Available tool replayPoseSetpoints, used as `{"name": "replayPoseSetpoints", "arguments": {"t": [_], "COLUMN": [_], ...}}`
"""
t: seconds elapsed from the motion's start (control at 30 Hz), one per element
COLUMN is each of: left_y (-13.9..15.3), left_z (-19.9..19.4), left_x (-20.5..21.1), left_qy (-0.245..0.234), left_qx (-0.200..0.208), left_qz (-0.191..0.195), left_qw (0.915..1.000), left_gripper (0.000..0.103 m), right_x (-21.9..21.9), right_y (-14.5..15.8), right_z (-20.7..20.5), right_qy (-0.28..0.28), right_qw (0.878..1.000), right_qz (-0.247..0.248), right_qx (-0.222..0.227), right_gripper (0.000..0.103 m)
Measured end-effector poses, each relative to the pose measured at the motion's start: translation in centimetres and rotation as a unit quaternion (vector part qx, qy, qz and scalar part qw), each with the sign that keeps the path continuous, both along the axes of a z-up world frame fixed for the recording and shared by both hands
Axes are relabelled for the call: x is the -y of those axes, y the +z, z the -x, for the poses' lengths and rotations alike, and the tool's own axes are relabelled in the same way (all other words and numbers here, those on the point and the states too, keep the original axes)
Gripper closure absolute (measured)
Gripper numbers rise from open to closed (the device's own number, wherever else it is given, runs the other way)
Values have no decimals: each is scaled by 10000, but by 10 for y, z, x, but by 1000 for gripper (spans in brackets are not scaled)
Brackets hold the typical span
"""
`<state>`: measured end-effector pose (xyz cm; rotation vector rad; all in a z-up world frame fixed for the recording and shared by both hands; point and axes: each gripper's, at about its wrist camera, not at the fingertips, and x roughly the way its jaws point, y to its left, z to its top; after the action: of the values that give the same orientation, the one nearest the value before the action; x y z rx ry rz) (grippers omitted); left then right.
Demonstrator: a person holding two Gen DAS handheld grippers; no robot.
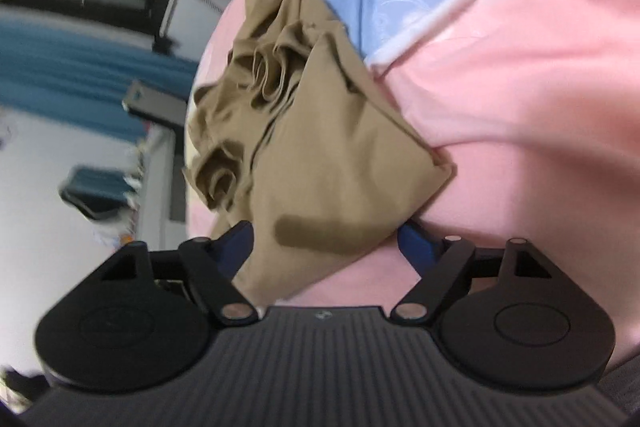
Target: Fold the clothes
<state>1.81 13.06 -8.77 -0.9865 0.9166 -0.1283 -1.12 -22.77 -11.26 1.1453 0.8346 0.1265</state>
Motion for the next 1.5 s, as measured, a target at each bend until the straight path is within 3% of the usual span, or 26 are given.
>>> {"name": "replayPoseSetpoints", "arguments": {"t": [0.07, 0.13, 0.23, 0.33, 0.47, 0.73, 0.83, 0.93, 1.03, 1.13, 1.23, 1.4, 1.5], "left_y": [3, 12, 26, 39, 54, 109, 119, 123, 129, 134, 132, 126, 116], "left_z": [2, 6, 11, 14, 21, 74, 115, 158, 171, 160, 132, 42, -5], "left_x": [-2, -2, 0, 3, 5, 14, 13, 9, 9, 16, 23, 25, 29], "left_qy": [57, 107, 68, 10, -75, -282, -269, -211, -113, 72, 219, 159, -7], "left_qx": [131, 406, 903, 1355, 1750, 2585, 2613, 2435, 2270, 2452, 2307, 1800, 1632], "left_qz": [-18, -45, -96, -100, -202, -217, -174, -16, 102, -341, -579, -1013, -1673], "left_qw": [9999, 9991, 9958, 9907, 9843, 9654, 9647, 9697, 9738, 9688, 9711, 9783, 9723], "left_gripper": [88, 90, 91, 91, 92, 92, 92, 92, 92, 91, 91, 90, 90], "right_x": [2, 4, 6, 4, 8, 10, 14, 16, 16, 12, 5, 3, 1], "right_y": [-1, 1, 7, 27, 51, 100, 119, 129, 136, 143, 147, 133, 115], "right_z": [0, -1, -1, 2, 8, 43, 76, 113, 128, 112, 78, -3, -46], "right_qy": [-65, -107, -118, -188, -474, -526, -510, -453, -459, -429, -455, -476, -460], "right_qw": [9999, 9995, 9984, 9928, 9830, 9701, 9675, 9685, 9700, 9713, 9717, 9813, 9856], "right_qz": [90, 287, 471, 754, 743, 968, 927, 871, 827, 953, 1158, 1233, 1260], "right_qx": [15, 60, 303, 908, 1609, 2164, 2296, 2290, 2239, 2137, 2008, 1399, 1032], "right_gripper": [48, 80, 88, 90, 91, 92, 92, 92, 92, 92, 92, 92, 92]}}
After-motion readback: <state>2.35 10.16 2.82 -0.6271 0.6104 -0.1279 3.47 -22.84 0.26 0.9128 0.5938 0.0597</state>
